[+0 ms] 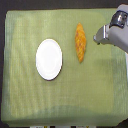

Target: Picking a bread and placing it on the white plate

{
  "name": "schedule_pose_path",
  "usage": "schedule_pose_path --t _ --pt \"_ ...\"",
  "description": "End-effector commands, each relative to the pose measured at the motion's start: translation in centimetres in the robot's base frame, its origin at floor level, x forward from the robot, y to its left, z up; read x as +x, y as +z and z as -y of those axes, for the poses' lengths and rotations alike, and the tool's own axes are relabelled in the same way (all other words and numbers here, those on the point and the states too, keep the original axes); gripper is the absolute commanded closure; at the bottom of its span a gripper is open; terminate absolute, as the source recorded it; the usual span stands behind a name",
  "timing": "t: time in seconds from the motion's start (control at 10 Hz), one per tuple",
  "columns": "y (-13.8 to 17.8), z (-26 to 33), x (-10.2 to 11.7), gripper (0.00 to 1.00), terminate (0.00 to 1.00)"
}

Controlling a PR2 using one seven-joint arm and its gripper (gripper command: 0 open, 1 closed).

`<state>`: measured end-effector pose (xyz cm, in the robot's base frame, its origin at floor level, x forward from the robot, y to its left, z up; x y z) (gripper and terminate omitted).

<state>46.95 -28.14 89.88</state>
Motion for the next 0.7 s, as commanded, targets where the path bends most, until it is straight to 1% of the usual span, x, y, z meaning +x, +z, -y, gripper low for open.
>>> schedule_pose_path --t 0.0,0.2,0.3,0.6 --pt "-0.1 -0.3 0.0 0.0 0.0" --pt "-0.4 -0.2 0.3 0.0 0.0" --pt "-0.6 -0.4 1.3 0.0 0.0" --pt "-1.7 -2.0 3.0 0.0 0.0"
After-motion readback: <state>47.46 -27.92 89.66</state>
